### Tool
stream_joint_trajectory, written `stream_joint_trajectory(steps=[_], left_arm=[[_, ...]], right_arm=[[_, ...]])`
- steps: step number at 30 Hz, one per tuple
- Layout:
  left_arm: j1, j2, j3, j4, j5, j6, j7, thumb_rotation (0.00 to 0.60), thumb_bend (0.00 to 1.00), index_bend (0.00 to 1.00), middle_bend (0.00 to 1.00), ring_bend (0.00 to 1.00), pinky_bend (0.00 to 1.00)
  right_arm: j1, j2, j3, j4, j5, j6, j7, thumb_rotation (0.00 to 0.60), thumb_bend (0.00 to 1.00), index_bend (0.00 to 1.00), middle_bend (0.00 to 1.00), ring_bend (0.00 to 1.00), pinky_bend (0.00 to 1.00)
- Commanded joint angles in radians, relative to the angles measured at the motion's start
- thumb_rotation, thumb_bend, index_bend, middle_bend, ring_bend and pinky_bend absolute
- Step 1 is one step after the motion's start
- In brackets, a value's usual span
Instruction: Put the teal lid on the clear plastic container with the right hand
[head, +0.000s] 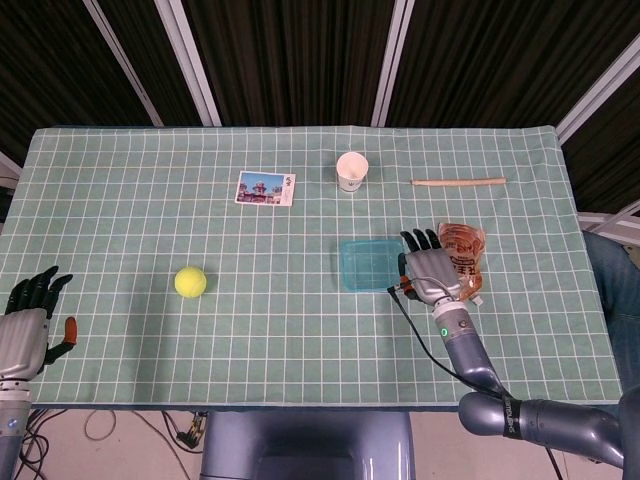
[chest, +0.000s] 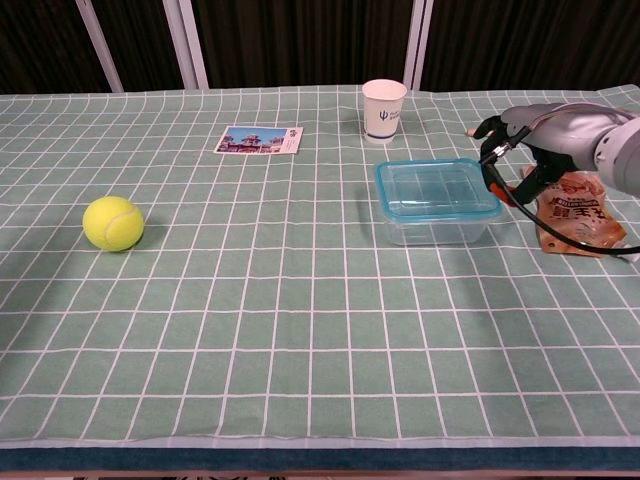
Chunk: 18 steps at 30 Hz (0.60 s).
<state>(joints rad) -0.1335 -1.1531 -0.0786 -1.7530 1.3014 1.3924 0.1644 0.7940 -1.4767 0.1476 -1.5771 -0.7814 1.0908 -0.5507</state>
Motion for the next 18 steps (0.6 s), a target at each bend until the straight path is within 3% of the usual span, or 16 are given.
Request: stream_joint_trajectory(steps=[1,18], left_arm=[[0.000,-0.001,-0.001,0.000,0.001,0.002,0.000,0.600,0.56,0.13,0.00,0.00,0.00],[-0.001,0.000,-0.001,0.000,-0.006,-0.002,0.007,0.600,0.56,0.13,0.00,0.00,0.00]], right_arm=[[-0.002,-0.012,0.001,0.010,-0.006,-0.001,0.002,0.600,0.42,0.60,0.11,0.00,0.00],[-0.016,-0.043,-0.001,0.046,-0.022,-0.025,-0.004,0.600,0.41,0.60,0.10,0.00,0.00]])
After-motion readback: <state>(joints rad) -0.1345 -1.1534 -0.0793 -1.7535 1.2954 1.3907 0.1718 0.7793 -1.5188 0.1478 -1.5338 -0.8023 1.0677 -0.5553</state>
